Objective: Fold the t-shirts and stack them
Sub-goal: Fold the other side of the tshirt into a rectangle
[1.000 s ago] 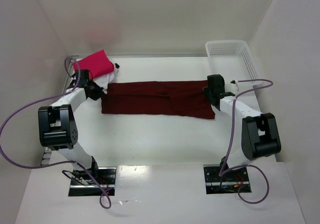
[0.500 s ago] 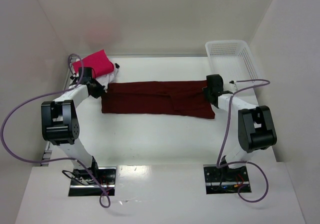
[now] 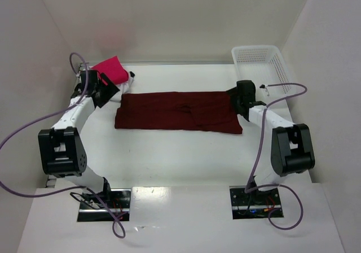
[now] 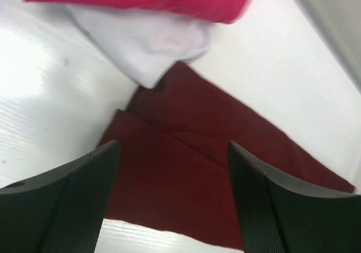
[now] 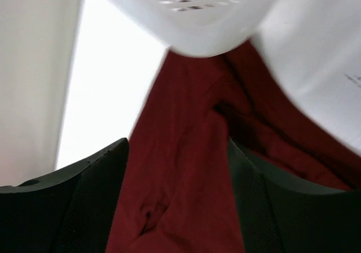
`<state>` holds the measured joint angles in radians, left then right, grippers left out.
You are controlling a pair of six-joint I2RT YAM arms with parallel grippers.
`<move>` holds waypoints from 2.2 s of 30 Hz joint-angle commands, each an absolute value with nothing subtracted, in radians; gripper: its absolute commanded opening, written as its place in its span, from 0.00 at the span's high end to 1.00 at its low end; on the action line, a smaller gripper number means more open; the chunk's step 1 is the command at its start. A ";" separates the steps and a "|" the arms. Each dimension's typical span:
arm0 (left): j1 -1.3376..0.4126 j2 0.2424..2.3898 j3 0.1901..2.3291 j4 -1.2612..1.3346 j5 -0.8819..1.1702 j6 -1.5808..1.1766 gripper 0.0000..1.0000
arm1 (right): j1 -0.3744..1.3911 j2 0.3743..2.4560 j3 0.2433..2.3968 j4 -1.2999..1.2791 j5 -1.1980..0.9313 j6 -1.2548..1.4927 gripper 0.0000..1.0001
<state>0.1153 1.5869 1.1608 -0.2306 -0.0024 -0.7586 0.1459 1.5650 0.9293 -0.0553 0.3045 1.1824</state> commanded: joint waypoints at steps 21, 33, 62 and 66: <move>-0.475 1.601 1.157 -0.032 0.248 -0.701 0.09 | 0.140 1.298 0.657 -0.104 0.083 0.974 0.34; -0.503 1.794 1.165 0.105 0.289 -0.830 0.15 | 0.140 1.418 0.659 -0.023 0.063 0.982 0.37; -0.620 2.068 1.315 0.170 0.340 -0.989 0.31 | 0.140 1.525 0.701 0.051 0.106 0.973 0.42; -0.626 2.068 1.315 0.166 0.319 -1.000 0.34 | 0.140 1.525 0.701 0.051 0.110 0.986 0.46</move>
<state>-0.6199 2.0590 1.2842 0.1461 0.3291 -0.9787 0.1459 1.5139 0.6678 0.0021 0.0755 0.9895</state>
